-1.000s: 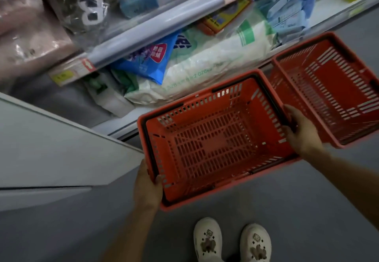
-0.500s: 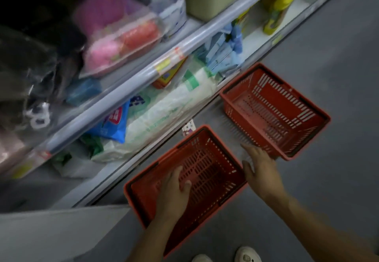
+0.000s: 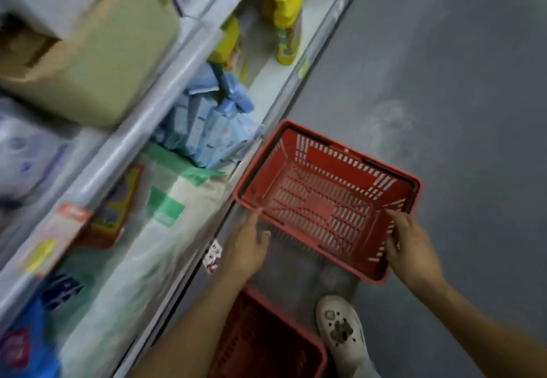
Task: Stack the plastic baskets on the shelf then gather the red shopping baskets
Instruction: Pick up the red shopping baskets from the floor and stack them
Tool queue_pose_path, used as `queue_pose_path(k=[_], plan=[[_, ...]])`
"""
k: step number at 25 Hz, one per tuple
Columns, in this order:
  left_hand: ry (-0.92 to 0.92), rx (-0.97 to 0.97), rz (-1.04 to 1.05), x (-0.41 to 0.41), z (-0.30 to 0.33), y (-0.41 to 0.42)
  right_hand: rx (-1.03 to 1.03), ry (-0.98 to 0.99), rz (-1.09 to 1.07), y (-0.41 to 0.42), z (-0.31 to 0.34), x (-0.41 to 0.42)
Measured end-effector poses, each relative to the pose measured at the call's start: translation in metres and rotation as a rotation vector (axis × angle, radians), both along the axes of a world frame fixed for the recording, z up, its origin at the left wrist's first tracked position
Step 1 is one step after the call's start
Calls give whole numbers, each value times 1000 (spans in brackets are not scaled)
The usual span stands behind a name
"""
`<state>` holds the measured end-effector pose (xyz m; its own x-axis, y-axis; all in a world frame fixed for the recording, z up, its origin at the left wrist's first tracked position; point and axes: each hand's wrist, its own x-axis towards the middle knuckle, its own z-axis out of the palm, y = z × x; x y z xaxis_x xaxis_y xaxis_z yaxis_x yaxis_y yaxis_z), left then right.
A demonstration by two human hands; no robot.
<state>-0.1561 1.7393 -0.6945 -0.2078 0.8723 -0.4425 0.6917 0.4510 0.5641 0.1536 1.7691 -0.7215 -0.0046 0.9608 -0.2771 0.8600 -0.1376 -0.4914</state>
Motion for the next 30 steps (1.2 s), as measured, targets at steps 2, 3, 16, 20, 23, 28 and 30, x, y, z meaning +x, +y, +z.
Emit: queue_pose_path(k=[2, 3, 16, 20, 23, 28, 30], plan=[[48, -34, -48, 0, -34, 48, -34, -21, -91, 20, -24, 17], [83, -44, -91, 0, -52, 73, -45, -17, -148, 29, -37, 27], [144, -142, 39, -30, -120, 197, -85, 320, -555, 40, -97, 20], [60, -165, 167, -52, -147, 163, -75, 289, -687, 38, -84, 29], [9, -164, 257, -46, -144, 119, 19, 284, -676, 34, -56, 43], [-130, -40, 423, -12, -84, 56, 118, 323, -564, 13, 14, 69], [-189, 2, 458, 8, -27, 32, 149, 326, -522, -1, 45, 82]])
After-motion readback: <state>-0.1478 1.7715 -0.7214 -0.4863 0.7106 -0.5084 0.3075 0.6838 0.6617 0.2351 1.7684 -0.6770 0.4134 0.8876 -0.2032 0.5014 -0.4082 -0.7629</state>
